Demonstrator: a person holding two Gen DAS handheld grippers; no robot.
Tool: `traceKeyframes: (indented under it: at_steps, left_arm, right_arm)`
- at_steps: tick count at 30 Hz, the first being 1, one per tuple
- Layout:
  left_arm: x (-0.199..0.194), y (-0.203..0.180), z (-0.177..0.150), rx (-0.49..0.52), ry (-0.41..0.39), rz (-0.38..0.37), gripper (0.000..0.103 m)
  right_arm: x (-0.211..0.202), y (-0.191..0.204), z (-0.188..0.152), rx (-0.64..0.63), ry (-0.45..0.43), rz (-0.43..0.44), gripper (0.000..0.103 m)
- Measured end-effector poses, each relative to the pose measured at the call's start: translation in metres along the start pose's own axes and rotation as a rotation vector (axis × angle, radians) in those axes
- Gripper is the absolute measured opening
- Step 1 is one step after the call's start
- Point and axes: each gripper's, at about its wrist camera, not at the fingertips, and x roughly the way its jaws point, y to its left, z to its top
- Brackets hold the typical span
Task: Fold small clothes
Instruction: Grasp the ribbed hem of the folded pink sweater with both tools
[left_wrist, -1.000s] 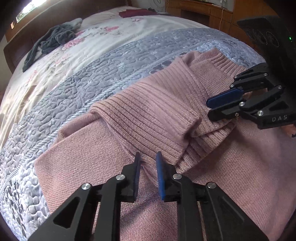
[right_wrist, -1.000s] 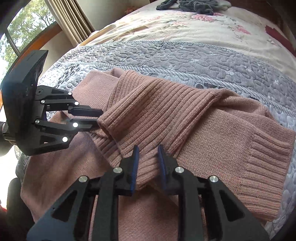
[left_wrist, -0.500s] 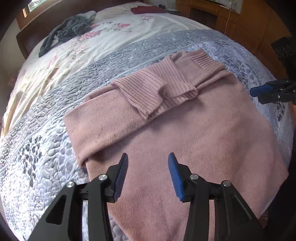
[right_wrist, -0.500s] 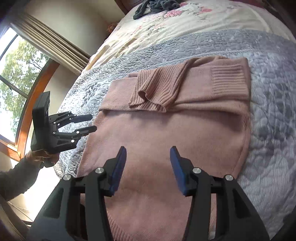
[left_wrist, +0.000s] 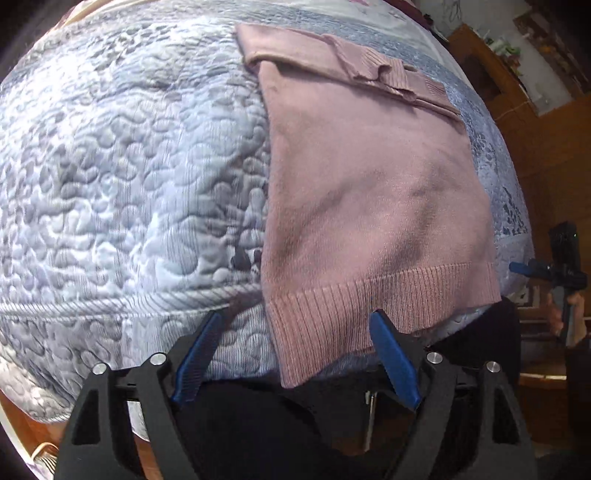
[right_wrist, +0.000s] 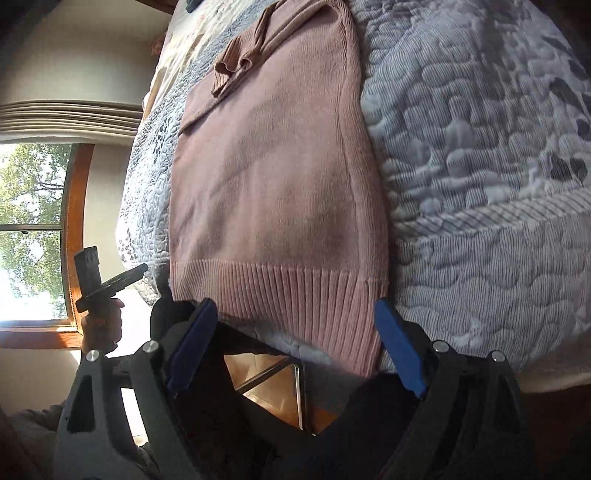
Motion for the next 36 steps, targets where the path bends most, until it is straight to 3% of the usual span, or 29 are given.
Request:
traceKeyframes:
  at_steps: [7,14,19,21,25,28,30,31,33,36]
  left_arm:
    - [0.038,0.043,-0.023,-0.294,0.111,-0.31,0.085]
    - [0.073,0.05,-0.023,-0.351,0.163,-0.323,0.085]
    - [0.07,0.051,-0.026,-0.335,0.154,-0.353,0.083]
    - [0.068,0.05,-0.031,-0.334,0.154,-0.383,0.076]
    - [0.076,0.048,-0.031,-0.348,0.153,-0.421,0.068]
    - [0.082,0.052,-0.032,-0.382,0.162,-0.424,0.042]
    - [0.082,0.056,-0.035,-0.391,0.169,-0.426,0.016]
    - [0.082,0.057,-0.037,-0.391,0.17,-0.428,0.01]
    - [0.079,0.057,-0.039,-0.401,0.153,-0.434,0.01]
    - [0.068,0.057,-0.044,-0.42,0.112,-0.461,0.009]
  right_arm:
    - [0.02,-0.024,-0.009,0.066,0.048,-0.027,0.09]
    - [0.032,-0.033,-0.008,0.103,0.061,0.001,0.09]
    - [0.034,-0.041,-0.006,0.136,0.056,0.035,0.083]
    - [0.036,-0.046,-0.008,0.155,0.068,0.066,0.075]
    - [0.041,-0.045,-0.009,0.156,0.074,0.062,0.073]
    - [0.044,-0.045,-0.009,0.174,0.068,0.068,0.056]
    - [0.046,-0.046,-0.013,0.179,0.074,0.068,0.034]
    - [0.046,-0.046,-0.015,0.175,0.076,0.063,0.03]
    - [0.046,-0.045,-0.02,0.167,0.079,0.051,0.009]
    - [0.038,-0.042,-0.025,0.169,0.041,0.063,0.009]
